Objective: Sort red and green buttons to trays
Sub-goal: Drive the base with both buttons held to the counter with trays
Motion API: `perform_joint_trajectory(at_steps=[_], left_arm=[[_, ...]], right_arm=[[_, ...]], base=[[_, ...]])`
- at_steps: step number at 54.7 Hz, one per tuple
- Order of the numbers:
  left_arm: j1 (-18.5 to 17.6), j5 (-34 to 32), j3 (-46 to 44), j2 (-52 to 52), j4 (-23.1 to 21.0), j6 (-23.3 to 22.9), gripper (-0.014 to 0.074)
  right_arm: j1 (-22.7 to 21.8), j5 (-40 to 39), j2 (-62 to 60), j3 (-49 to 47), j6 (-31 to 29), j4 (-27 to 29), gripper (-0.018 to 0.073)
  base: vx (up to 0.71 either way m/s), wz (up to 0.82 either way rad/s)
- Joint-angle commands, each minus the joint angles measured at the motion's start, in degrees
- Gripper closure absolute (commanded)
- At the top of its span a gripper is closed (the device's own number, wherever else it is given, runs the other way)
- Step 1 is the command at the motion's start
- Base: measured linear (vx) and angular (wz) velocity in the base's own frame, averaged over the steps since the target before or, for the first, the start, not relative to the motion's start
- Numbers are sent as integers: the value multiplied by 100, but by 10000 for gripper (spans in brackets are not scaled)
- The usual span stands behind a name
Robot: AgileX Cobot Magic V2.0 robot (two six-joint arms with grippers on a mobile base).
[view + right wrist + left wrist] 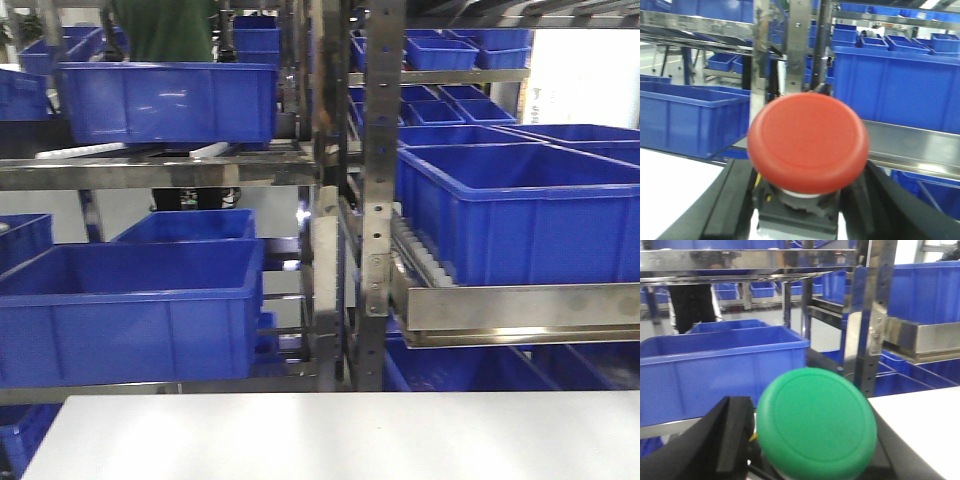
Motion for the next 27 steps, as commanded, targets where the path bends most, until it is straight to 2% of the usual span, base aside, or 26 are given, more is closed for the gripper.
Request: perform_joint_trajectory(at_steps=[1, 27], left_arm=[[-24, -452, -213, 14, -17, -52, 594], [-24, -452, -213, 14, -17, -52, 594]], right_arm=[[-17, -300, 19, -176, -2, 30, 567], [-17, -298, 19, -176, -2, 30, 567]], base=[[-5, 30], [-7, 51]])
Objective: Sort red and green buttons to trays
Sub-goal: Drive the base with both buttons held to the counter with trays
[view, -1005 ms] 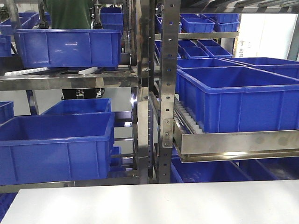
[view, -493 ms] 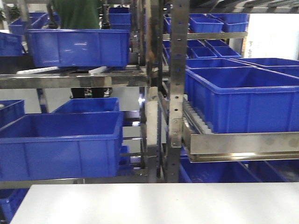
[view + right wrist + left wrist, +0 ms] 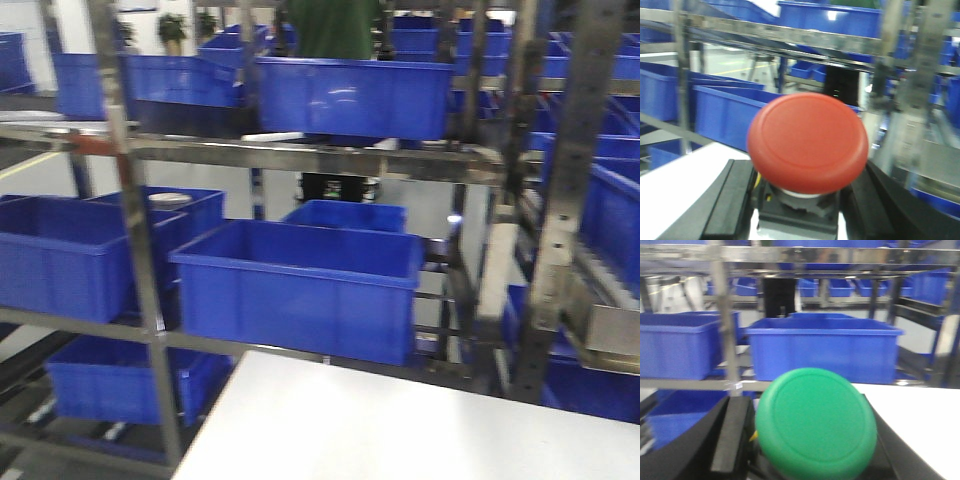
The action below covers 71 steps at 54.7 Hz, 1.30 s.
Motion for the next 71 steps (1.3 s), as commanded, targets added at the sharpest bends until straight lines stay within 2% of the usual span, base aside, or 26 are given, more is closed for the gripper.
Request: perform_joint_trajectory(at_steps=[1, 46, 71], left_arm=[[-24, -452, -213, 14, -17, -52, 594], [-24, -452, -213, 14, -17, -52, 594], [-24, -452, -213, 14, -17, -52, 594]], right_arm=[[-17, -298, 19, -176, -15, 32, 567], [-17, -298, 19, -176, -10, 32, 567], [-17, -298, 19, -176, -10, 32, 567]], base=[[-9, 58], [-10, 67], [6, 79]])
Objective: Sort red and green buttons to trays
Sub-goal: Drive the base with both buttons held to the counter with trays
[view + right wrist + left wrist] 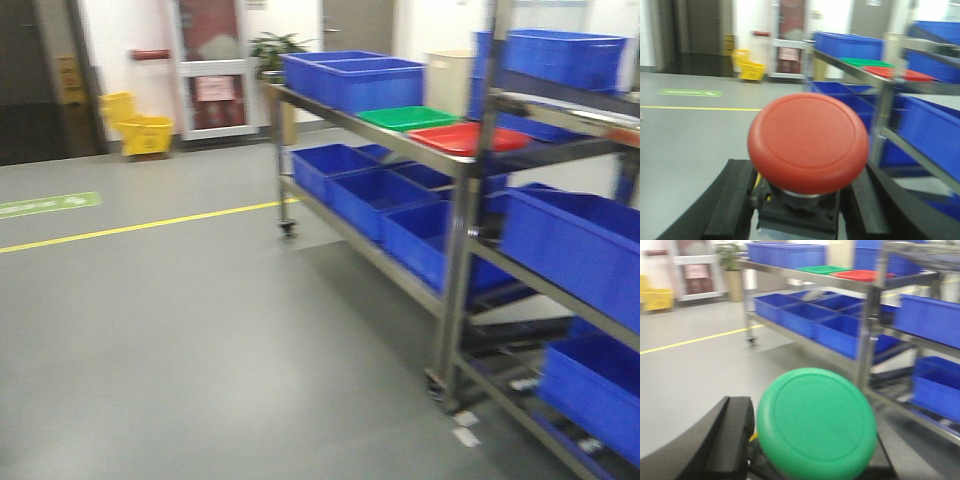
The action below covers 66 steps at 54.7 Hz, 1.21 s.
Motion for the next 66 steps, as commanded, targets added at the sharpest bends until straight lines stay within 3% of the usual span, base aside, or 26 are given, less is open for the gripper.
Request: perform_joint_trajectory(at_steps=[1, 31, 66], left_arm=[[-24, -452, -213, 14, -17, -52, 594], [-24, -452, -213, 14, -17, -52, 594], [-24, -439, -213, 14, -17, -52, 594]], right_arm=[[-17, -298, 19, -176, -10, 37, 567], [-17, -299, 19, -176, -11, 37, 567], [-17, -341, 19, -176, -11, 37, 567]], base=[[17, 80], [27, 60], [49, -1]])
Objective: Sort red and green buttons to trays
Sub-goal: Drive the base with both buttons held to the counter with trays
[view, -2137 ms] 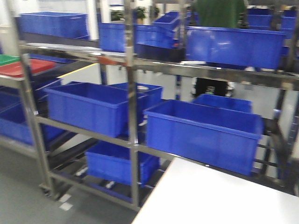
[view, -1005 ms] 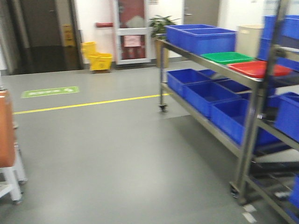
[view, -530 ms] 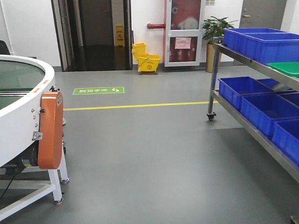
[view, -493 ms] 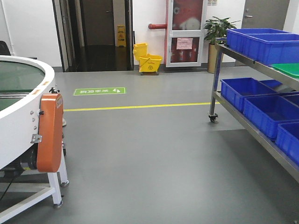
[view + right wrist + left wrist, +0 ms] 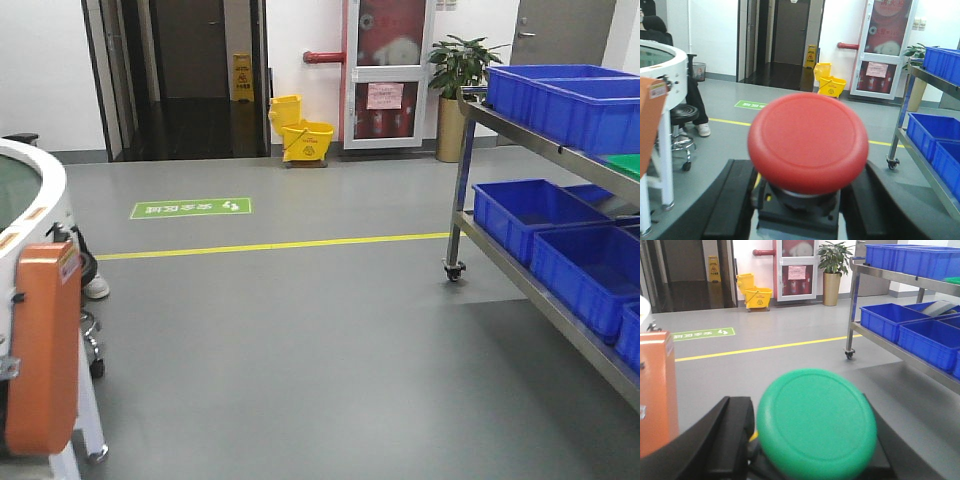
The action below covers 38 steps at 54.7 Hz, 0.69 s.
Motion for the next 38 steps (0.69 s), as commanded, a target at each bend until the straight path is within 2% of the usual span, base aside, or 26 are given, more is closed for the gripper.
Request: perform_joint_trajectory(at_steps=[1, 38], left_arm=[[-24, -453, -213, 25, -17, -52, 594], [-24, -432, -213, 27, -17, -52, 594]], right_arm=[[-17, -284, 19, -176, -11, 44, 567], [-17, -284, 46, -176, -11, 44, 567]], base=[[59, -5], [67, -1]])
